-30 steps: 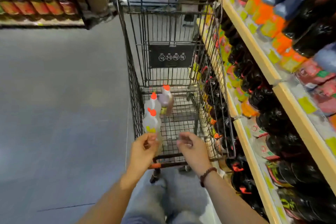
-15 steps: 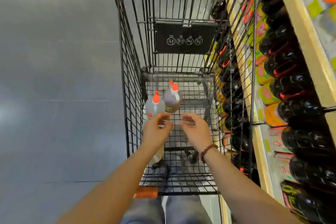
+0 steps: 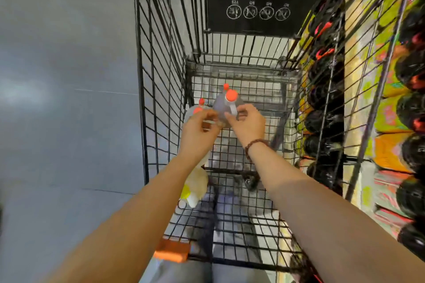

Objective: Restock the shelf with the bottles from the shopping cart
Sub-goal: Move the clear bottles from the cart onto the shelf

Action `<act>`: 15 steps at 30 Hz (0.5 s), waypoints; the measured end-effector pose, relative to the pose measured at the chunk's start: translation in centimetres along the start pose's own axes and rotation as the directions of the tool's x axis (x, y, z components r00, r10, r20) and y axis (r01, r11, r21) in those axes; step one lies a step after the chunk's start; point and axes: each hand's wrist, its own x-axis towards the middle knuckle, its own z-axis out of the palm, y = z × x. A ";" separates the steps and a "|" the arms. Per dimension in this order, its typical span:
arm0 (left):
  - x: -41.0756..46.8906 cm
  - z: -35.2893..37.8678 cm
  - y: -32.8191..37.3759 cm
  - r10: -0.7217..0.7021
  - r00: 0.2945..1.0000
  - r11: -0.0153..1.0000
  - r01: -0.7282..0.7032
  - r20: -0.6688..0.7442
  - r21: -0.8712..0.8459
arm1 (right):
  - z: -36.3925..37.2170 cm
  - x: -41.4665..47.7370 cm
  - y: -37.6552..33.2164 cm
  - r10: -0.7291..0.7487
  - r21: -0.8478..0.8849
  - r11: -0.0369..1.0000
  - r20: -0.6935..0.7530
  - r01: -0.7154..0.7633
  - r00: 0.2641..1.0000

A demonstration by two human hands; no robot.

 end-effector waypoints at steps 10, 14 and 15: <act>-0.8 -0.4 -0.5 0.019 1.000 0.999 -0.019 -0.001 -0.028 | -0.5 0.4 0.5 -0.157 -0.176 0.973 -0.012 0.153 0.988; -1.7 -1.7 0.0 0.027 1.000 0.998 -0.028 -0.007 -0.049 | -3.4 -1.0 -0.3 -0.322 -0.205 0.926 0.005 0.316 0.947; -1.9 -2.0 0.3 0.023 1.000 0.997 -0.023 -0.008 -0.071 | -4.4 -1.5 -0.6 -0.374 -0.200 0.908 0.006 0.368 0.927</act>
